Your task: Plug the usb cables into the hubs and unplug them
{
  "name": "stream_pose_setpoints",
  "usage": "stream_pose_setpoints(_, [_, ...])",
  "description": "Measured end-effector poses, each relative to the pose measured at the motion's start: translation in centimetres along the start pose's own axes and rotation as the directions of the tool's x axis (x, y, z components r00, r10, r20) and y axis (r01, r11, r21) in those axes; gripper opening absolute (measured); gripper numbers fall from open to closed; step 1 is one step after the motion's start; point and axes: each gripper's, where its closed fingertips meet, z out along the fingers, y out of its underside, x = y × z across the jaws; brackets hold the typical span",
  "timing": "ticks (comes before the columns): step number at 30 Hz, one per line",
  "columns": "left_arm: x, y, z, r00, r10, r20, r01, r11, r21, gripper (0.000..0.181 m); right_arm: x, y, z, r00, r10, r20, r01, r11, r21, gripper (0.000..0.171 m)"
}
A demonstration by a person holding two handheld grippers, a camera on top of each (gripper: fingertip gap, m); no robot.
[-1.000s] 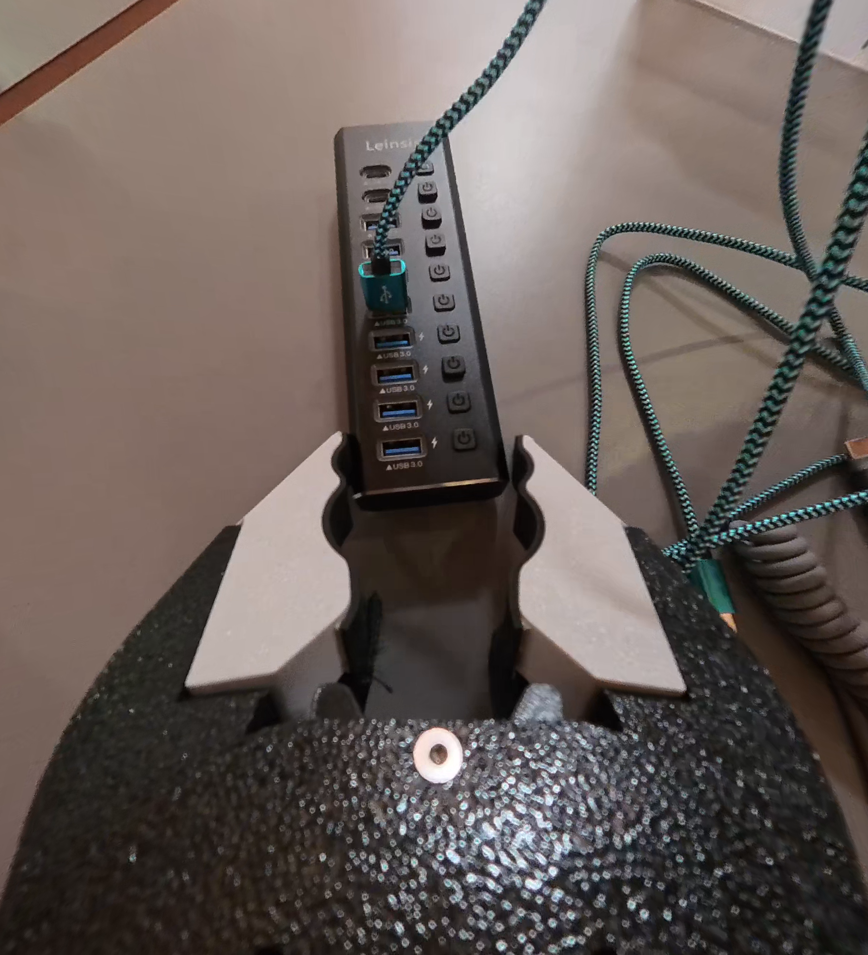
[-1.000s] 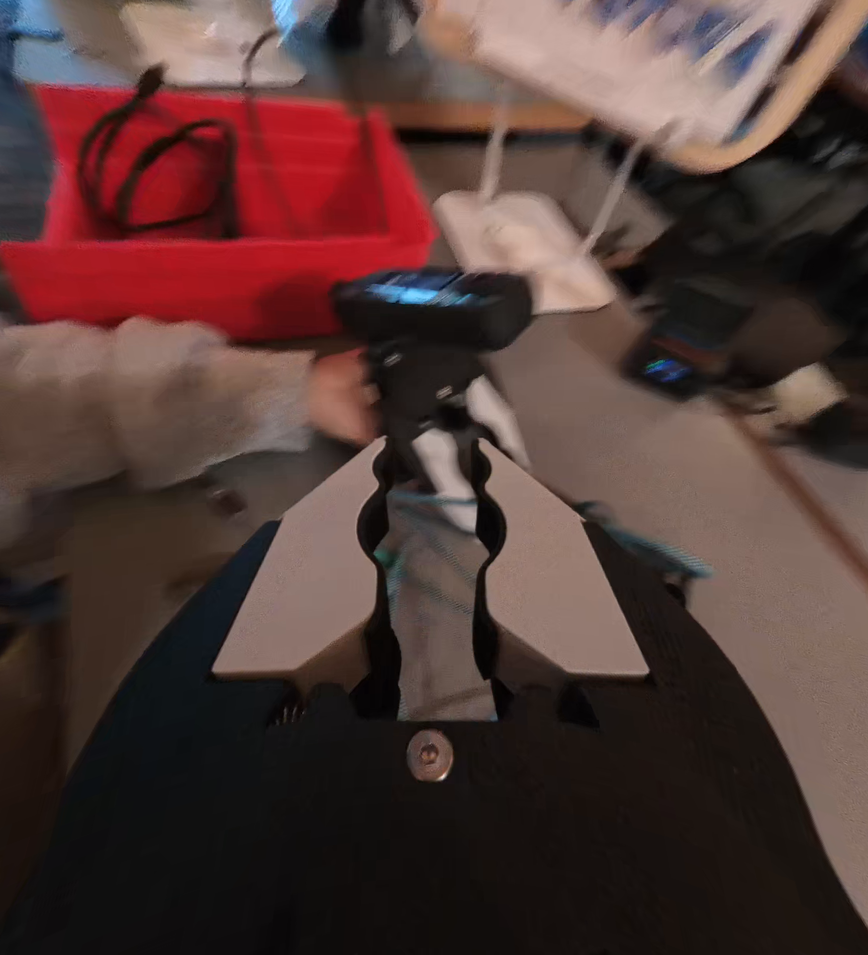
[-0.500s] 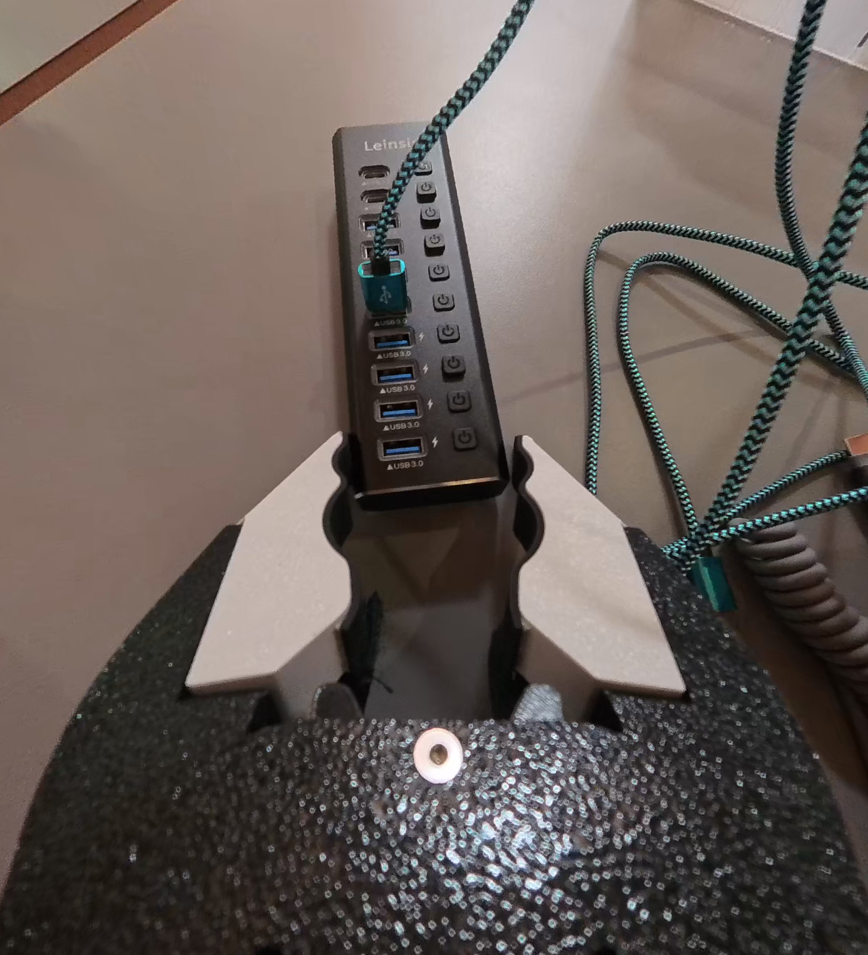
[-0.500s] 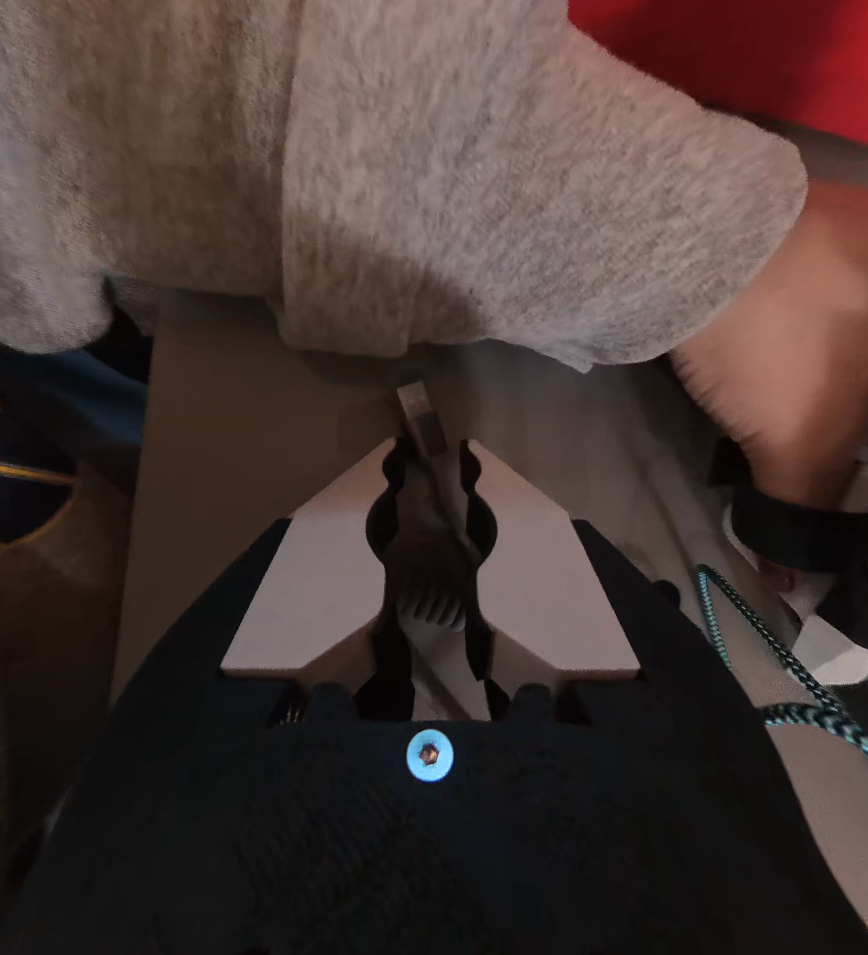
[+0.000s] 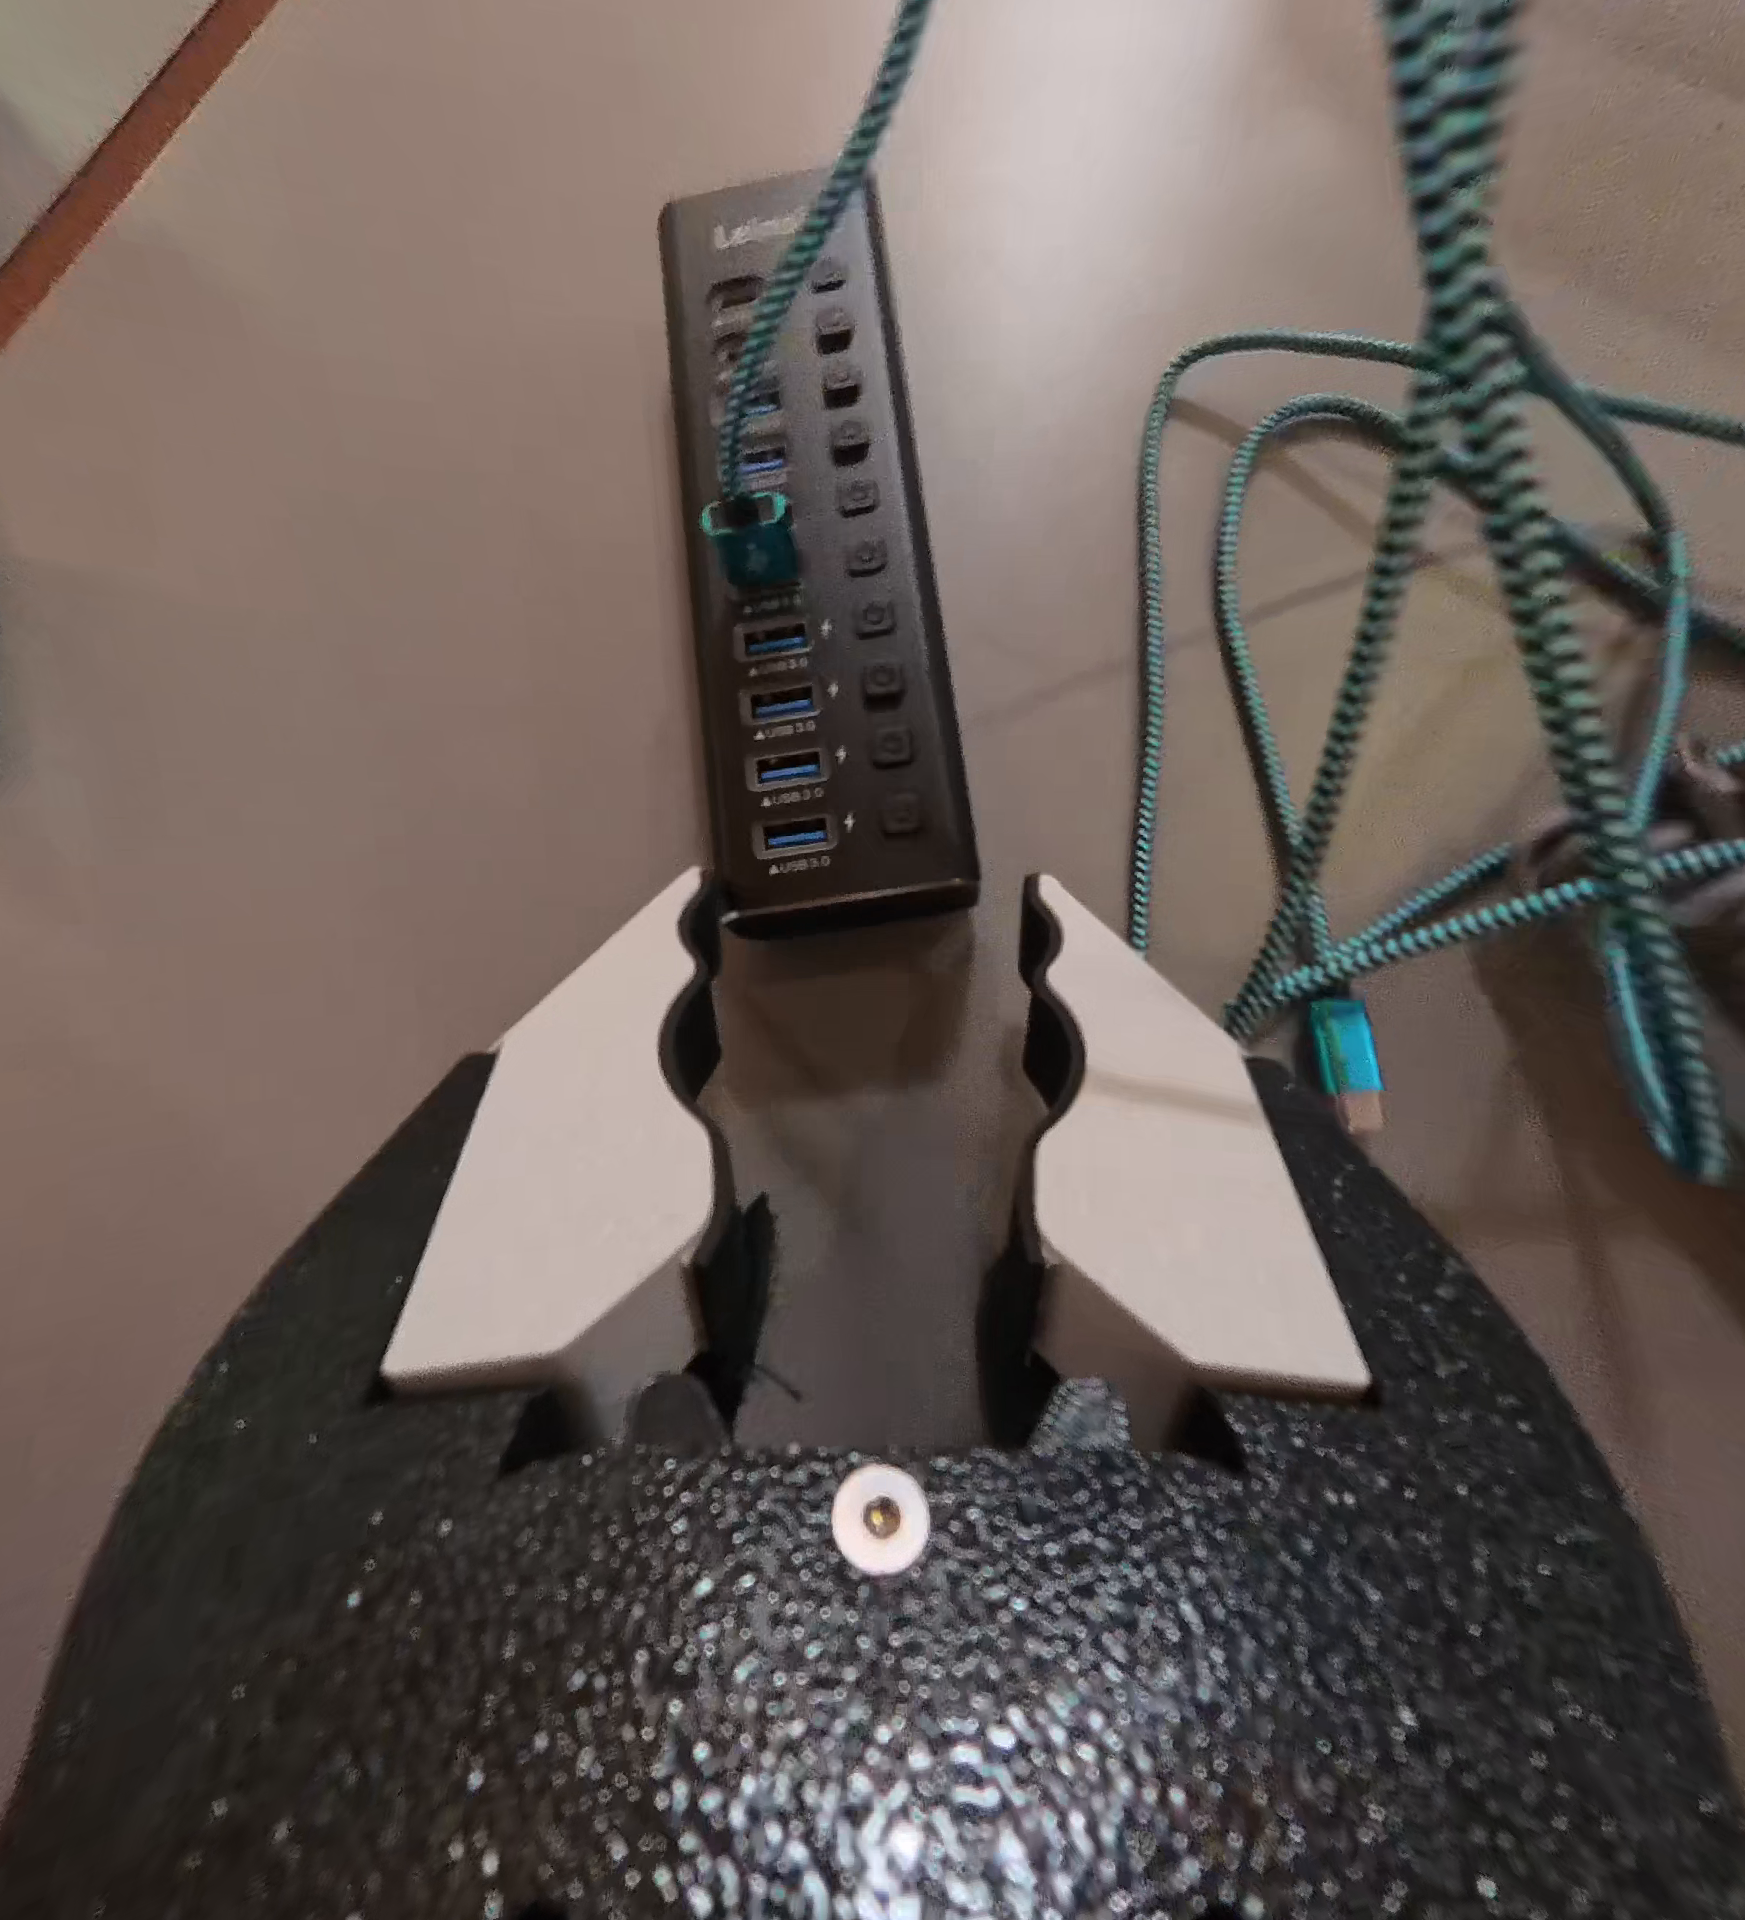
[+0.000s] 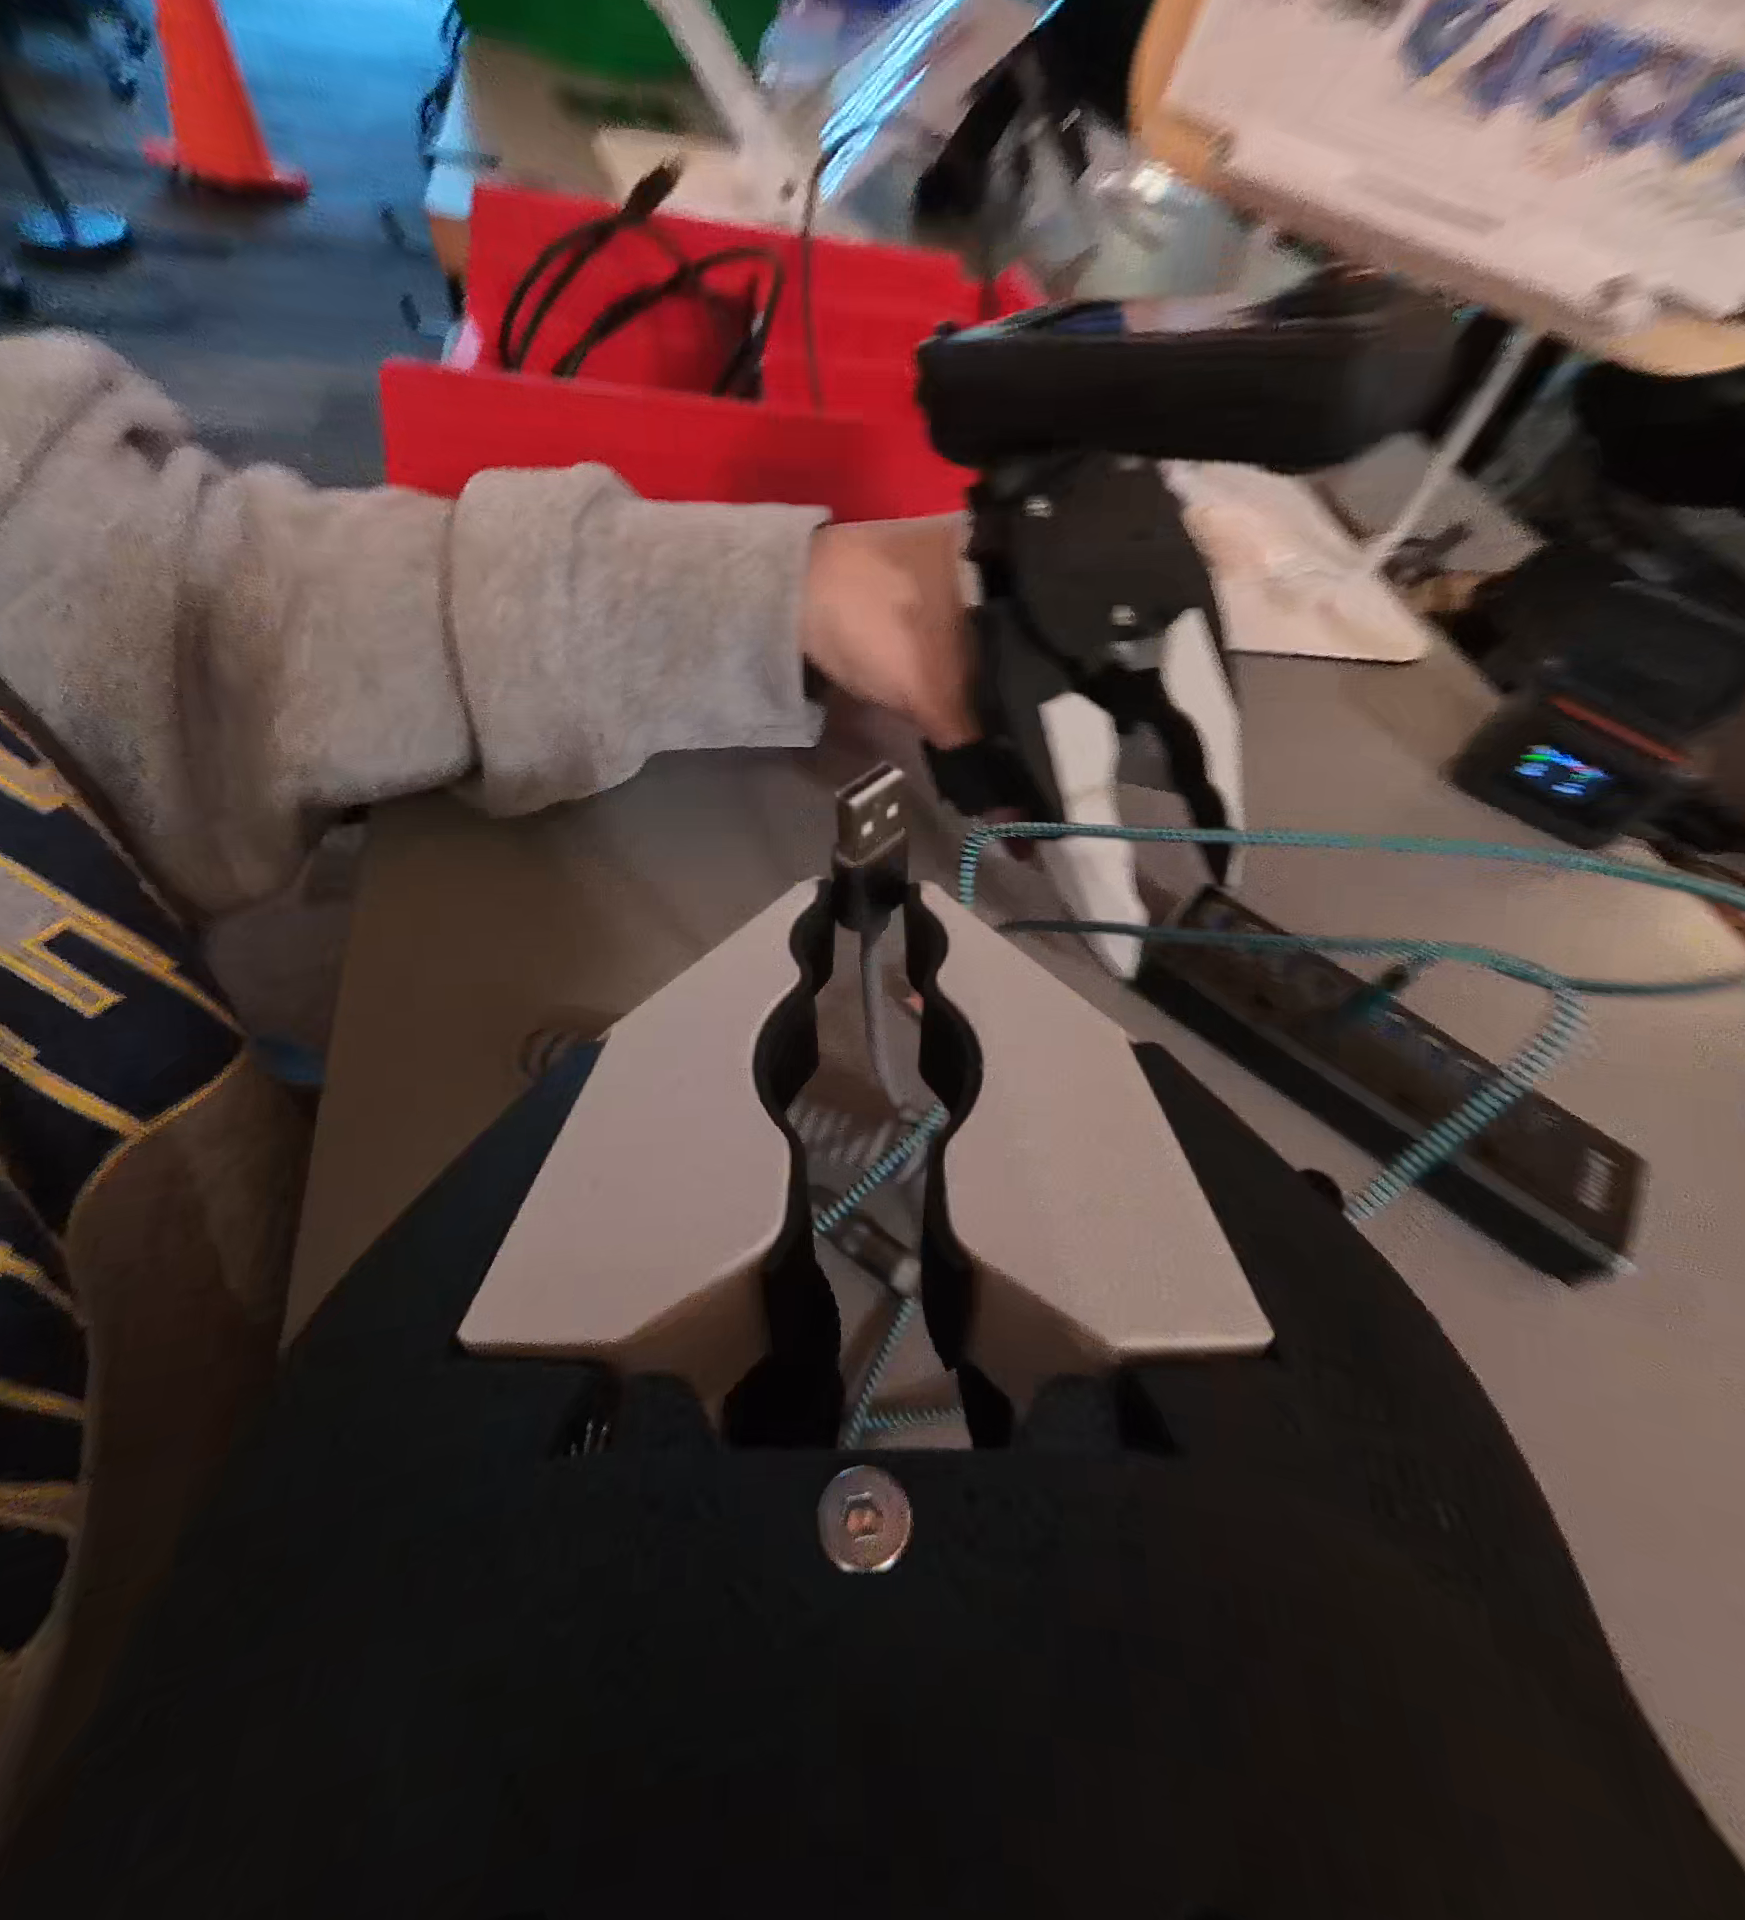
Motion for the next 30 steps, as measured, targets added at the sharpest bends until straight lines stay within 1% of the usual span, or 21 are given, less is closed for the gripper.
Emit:
stream_pose_setpoints(1, [0.1,0.0,-0.3,0.999,0.031,-0.012,-0.031,1.000,-0.005,0.058,0.7,-0.1,-1.2,0.999,0.006,-0.036,-0.005,1.000,0.025,0.011])
stream_pose_setpoints(2, [-0.1,0.1,-0.6,0.999,0.047,0.007,-0.047,0.999,-0.013,0.061,1.3,-0.1,-2.1,0.998,0.007,-0.066,-0.005,0.999,0.036,0.011])
stream_pose_setpoints(3, [-0.4,0.0,-0.9,0.998,0.064,0.026,-0.064,0.998,-0.017,0.059,1.8,0.1,-3.0,0.995,0.007,-0.097,-0.003,0.999,0.042,0.011])
stream_pose_setpoints(4, [-0.7,-0.2,-1.1,0.997,0.060,0.054,-0.059,0.998,-0.018,0.053,2.2,0.2,-3.7,0.992,0.004,-0.126,0.001,0.999,0.042,0.011])
stream_pose_setpoints(6, [-1.6,-0.6,-1.8,0.989,0.013,0.146,-0.008,0.999,-0.033,0.042,2.9,0.5,-4.7,0.983,-0.010,-0.182,0.018,0.999,0.044,0.008])
stream_pose_setpoints(7, [-1.9,-0.9,-2.3,0.982,0.006,0.186,0.002,0.999,-0.042,0.042,3.1,0.5,-5.0,0.978,-0.019,-0.206,0.030,0.998,0.048,0.008])
stream_pose_setpoints(8, [-1.6,-1.6,-2.8,0.980,0.012,0.199,-0.006,1.000,-0.030,0.043,3.2,0.5,-5.2,0.976,-0.025,-0.218,0.036,0.998,0.047,0.007])
stream_pose_setpoints(10, [-0.6,-3.0,-3.8,0.982,-0.005,0.189,0.003,1.000,0.009,0.043,3.2,0.5,-5.2,0.965,-0.063,-0.253,0.073,0.997,0.030,0.007])
stream_pose_setpoints(12, [0.2,-3.6,-4.7,0.984,-0.024,0.179,0.021,1.000,0.019,0.039,3.3,0.5,-5.1,0.943,-0.139,-0.301,0.141,0.990,-0.015,0.007])
stream_pose_setpoints(16, [0.6,-3.5,-6.4,0.983,-0.061,0.173,0.062,0.998,-0.002,0.035,3.5,0.4,-4.9,0.845,-0.352,-0.404,0.315,0.936,-0.157,0.007])
stream_pose_setpoints(18, [1.2,-4.0,-7.3,0.988,-0.077,0.130,0.074,0.997,0.031,0.036,3.4,0.4,-4.8,0.786,-0.451,-0.423,0.385,0.892,-0.236,0.007])
stream_pose_setpoints(20, [2.7,-5.1,-8.4,0.998,-0.058,0.037,0.054,0.994,0.093,0.037,3.2,0.3,-4.6,0.739,-0.523,-0.424,0.432,0.851,-0.298,0.007])
stream_pose_setpoints(22, [5.3,-6.3,-9.7,0.993,0.028,-0.111,-0.009,0.985,0.170,0.039,3.1,0.0,-4.5,0.702,-0.572,-0.425,0.464,0.819,-0.337,0.007])
stream_pose_setpoints(24, [8.5,-7.4,-11.3,0.950,0.219,-0.220,-0.155,0.948,0.277,0.047,2.9,-0.1,-4.3,0.689,-0.595,-0.414,0.476,0.802,-0.360,0.007])
stream_pose_setpoints(25, [9.9,-7.7,-11.9,0.916,0.334,-0.222,-0.251,0.910,0.331,0.051,2.8,-0.2,-4.2,0.687,-0.600,-0.409,0.479,0.798,-0.365,0.007])
stream_pose_setpoints(26, [11.0,-8.1,-12.4,0.885,0.424,-0.190,-0.335,0.866,0.371,0.052,2.8,-0.3,-4.0,0.686,-0.604,-0.406,0.483,0.795,-0.368,0.007])
stream_pose_setpoints(27, [11.7,-8.6,-12.8,0.864,0.481,-0.151,-0.391,0.828,0.401,0.051,2.7,-0.3,-3.9,0.688,-0.604,-0.401,0.483,0.794,-0.368,0.007])
stream_pose_setpoints(30, [14.5,-9.4,-13.6,0.783,0.612,-0.109,-0.502,0.726,0.470,0.039,2.4,-0.3,-3.4,0.704,-0.600,-0.381,0.478,0.796,-0.370,0.007])
